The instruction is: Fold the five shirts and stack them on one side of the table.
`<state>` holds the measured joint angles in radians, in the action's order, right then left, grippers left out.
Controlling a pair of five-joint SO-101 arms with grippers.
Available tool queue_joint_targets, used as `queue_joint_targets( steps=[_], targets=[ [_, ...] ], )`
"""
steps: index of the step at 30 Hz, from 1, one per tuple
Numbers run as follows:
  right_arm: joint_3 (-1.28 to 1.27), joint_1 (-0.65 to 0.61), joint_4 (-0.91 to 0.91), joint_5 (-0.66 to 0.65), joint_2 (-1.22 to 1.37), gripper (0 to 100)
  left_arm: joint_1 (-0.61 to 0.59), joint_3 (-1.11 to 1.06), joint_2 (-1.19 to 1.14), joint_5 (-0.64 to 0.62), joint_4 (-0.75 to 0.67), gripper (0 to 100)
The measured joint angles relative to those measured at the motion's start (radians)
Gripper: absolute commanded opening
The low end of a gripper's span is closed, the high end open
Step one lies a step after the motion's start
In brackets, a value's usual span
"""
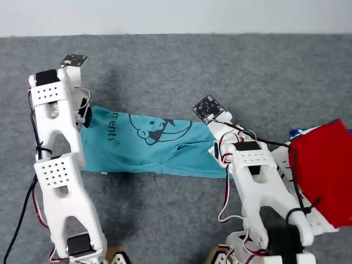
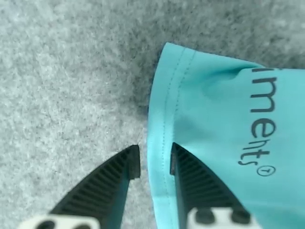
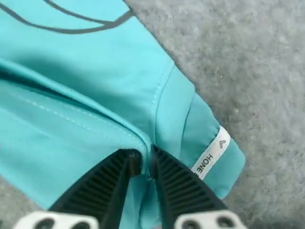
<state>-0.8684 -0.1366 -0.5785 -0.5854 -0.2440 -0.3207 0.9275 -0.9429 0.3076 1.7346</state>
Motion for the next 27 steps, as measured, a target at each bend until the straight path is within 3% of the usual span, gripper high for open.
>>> queue_joint_targets(
  steps=[11, 20, 27],
  targets=[
    [0.157, 0.046, -0.107, 0.186, -0.028, 21.4, 0.000, 0.000, 0.000, -0.063, 0.000, 12],
    [0.258, 0.038, -0.430, 0.155, -0.044, 21.4, -0.061, -0.026, 0.000, -0.183, 0.000, 13],
    [0.258, 0.040, -0.466, 0.130, -0.044, 21.4, -0.054, -0.029, 0.000, -0.186, 0.000, 20]
  ],
)
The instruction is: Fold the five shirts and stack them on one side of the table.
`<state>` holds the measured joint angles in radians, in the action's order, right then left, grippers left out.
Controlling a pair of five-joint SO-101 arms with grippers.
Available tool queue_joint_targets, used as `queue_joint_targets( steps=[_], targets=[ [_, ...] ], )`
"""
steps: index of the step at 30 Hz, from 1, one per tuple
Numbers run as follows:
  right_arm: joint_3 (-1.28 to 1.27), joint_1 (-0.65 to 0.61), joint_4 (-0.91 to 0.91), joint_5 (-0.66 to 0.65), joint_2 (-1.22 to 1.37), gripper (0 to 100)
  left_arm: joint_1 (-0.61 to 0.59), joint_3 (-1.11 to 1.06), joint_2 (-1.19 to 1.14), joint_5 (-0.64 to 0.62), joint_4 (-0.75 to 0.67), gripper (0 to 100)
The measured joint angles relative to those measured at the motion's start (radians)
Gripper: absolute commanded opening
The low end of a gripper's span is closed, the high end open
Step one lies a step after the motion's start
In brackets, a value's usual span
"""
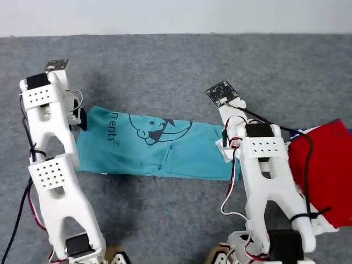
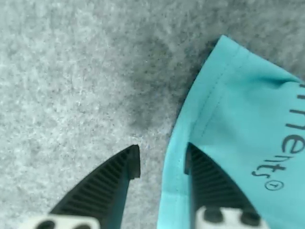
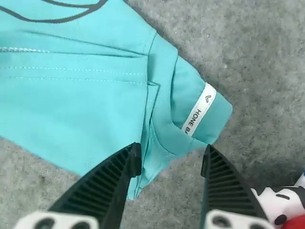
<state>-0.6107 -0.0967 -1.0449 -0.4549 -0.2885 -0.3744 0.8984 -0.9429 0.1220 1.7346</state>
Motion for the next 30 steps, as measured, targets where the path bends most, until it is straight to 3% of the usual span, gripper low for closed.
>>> queue_joint_targets(
  steps=[7, 15, 22, 30],
  targets=[
    [0.000, -0.002, -0.002, 0.000, 0.000, 21.3, 0.021, -0.052, 0.000, 0.101, 0.000, 22],
    [0.000, -0.002, -0.002, 0.000, 0.000, 21.3, 0.026, -0.051, -0.101, 0.121, 0.000, 21],
    [0.000, -0.002, -0.002, 0.000, 0.000, 21.3, 0.048, -0.031, -0.114, 0.124, 0.009, 1],
    [0.000, 0.000, -0.032, 0.000, -0.037, 21.2, 0.115, -0.032, -0.117, 0.123, 0.011, 1]
  ],
)
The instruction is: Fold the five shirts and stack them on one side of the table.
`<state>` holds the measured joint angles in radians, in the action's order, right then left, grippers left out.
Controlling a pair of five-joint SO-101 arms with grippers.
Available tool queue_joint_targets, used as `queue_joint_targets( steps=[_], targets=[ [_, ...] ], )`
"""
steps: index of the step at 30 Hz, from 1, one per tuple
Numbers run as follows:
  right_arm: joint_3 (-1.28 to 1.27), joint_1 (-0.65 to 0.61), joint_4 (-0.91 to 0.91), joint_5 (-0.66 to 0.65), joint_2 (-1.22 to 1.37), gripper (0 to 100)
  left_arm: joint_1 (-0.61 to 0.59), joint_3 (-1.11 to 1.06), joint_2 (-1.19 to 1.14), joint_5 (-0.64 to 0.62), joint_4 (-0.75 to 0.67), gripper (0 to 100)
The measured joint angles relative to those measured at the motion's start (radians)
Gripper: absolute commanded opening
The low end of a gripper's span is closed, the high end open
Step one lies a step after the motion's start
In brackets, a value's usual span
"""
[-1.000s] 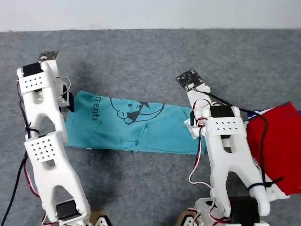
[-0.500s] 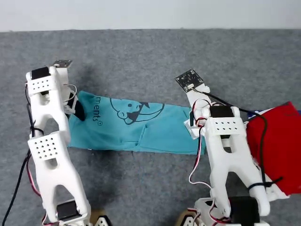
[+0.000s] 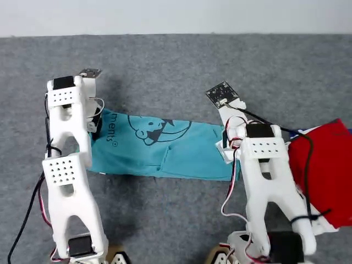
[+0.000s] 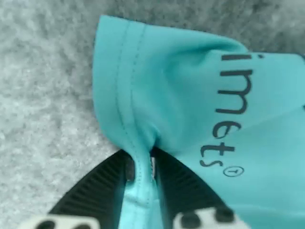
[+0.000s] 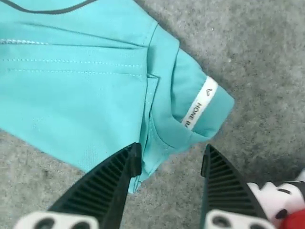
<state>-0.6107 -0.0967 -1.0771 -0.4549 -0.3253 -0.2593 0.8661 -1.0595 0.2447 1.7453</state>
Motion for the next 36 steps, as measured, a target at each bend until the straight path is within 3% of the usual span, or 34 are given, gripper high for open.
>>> queue_joint_targets(
  steps=[7, 11, 19, 25, 31, 36],
  targets=[
    [0.000, 0.000, -0.080, 0.000, -0.206, 20.6, 0.009, -0.003, 0.055, -0.028, 0.000, 1],
    [0.000, 0.049, -0.120, 0.000, -0.293, 15.1, 0.057, -0.049, 0.189, -0.068, -0.003, 1],
    [0.000, 0.236, -0.126, -0.003, -0.354, 14.0, 0.382, -0.279, 0.519, -0.072, -0.005, 1],
    [0.000, 0.333, -0.126, -0.003, -0.358, 14.0, 0.611, -0.304, 0.551, -0.072, -0.003, 1],
    [0.043, 0.552, -0.126, -0.003, -0.358, 14.0, 0.813, -0.163, 0.485, -0.072, -0.003, 1],
    [0.083, 0.706, -0.126, -0.003, -0.358, 14.0, 0.908, -0.009, 0.350, -0.075, -0.002, 1]
  ],
)
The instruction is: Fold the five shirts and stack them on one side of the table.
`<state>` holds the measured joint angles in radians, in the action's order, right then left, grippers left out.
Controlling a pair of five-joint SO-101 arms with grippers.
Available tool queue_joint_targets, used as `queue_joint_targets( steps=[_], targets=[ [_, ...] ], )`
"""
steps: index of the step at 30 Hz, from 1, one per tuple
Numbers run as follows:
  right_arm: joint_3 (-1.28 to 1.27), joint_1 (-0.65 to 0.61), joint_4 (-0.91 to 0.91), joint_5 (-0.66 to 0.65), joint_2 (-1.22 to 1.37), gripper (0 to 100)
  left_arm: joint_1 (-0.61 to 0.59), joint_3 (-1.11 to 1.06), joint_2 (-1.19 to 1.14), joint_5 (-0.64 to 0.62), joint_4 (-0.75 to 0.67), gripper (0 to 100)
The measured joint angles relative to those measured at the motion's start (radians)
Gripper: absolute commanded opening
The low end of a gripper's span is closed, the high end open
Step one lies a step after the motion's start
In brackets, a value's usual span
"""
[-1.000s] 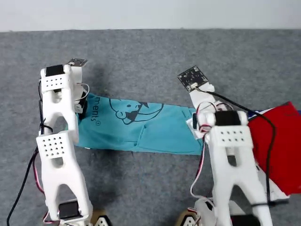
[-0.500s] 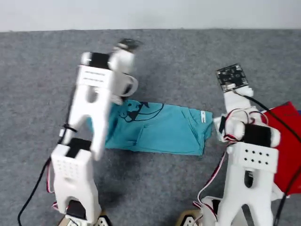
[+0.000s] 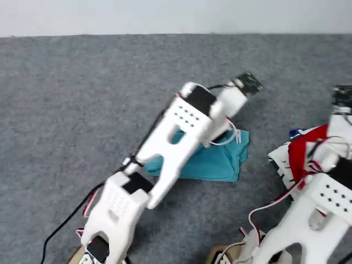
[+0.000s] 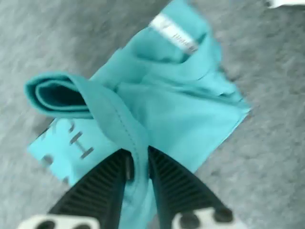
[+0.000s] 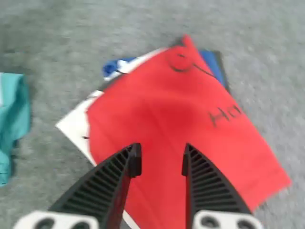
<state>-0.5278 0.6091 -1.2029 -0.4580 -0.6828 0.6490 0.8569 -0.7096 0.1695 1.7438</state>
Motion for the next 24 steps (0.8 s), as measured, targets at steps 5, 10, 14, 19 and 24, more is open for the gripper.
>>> queue_joint_targets(
  steps=[5, 10, 14, 19, 24],
  targets=[
    [0.006, 0.015, -0.035, 0.000, 0.000, 14.0, 0.041, 0.181, -0.173, -0.005, 0.000, 1],
    [0.006, 0.015, -0.049, 0.000, 0.000, 14.0, 0.074, 0.400, -0.345, -0.006, 0.000, 1],
    [0.006, 0.015, -0.055, 0.000, 0.000, 14.0, 0.107, 0.531, -0.453, -0.006, 0.000, 2],
    [0.006, 0.015, -0.078, 0.000, 0.000, 13.9, 0.107, 0.658, -0.517, -0.006, 0.000, 7],
    [0.006, 0.015, -0.083, 0.000, 0.000, 14.0, 0.110, 0.698, -0.519, -0.006, 0.000, 23]
  ],
)
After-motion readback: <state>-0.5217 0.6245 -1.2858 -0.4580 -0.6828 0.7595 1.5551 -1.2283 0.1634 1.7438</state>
